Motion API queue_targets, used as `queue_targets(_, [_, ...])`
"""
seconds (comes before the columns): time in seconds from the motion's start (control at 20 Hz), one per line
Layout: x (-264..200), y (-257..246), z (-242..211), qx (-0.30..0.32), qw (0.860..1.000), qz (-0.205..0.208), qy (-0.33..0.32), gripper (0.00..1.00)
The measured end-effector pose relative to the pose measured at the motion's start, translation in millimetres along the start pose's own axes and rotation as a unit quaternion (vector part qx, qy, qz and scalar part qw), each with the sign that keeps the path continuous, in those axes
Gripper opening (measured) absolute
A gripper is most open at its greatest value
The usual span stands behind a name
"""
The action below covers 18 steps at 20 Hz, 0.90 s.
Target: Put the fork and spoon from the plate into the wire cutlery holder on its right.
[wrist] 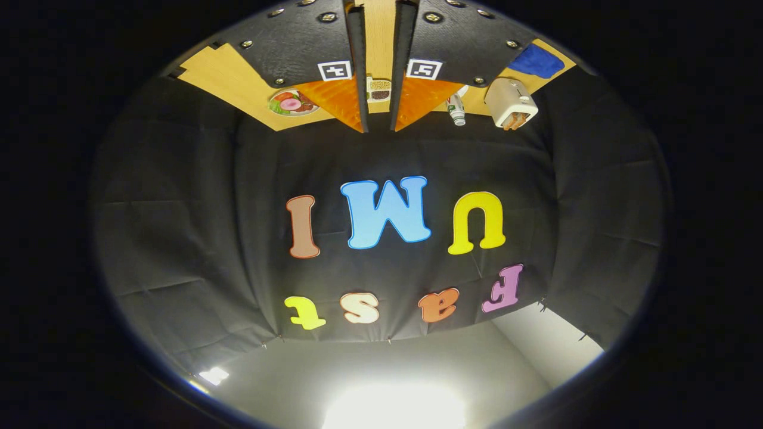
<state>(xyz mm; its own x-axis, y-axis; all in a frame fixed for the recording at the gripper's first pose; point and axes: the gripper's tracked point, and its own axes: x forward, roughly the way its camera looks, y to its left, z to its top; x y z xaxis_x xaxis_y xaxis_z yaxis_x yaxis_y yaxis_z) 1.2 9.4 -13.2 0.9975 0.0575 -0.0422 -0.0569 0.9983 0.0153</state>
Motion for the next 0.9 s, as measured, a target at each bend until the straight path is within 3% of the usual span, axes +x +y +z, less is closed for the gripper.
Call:
queue_targets(0.5, [0.9,64.8,-70.4,-0.032,0.987,0.114,0.11,0.19])
queue_targets(0.7, [-8.7,99.5,-124.1,-0.034,0.966,0.167,0.197,0.2])
queue_targets(0.9, [-23.3,124.5,-187.1,-0.033,0.933,0.195,0.3,0.2])
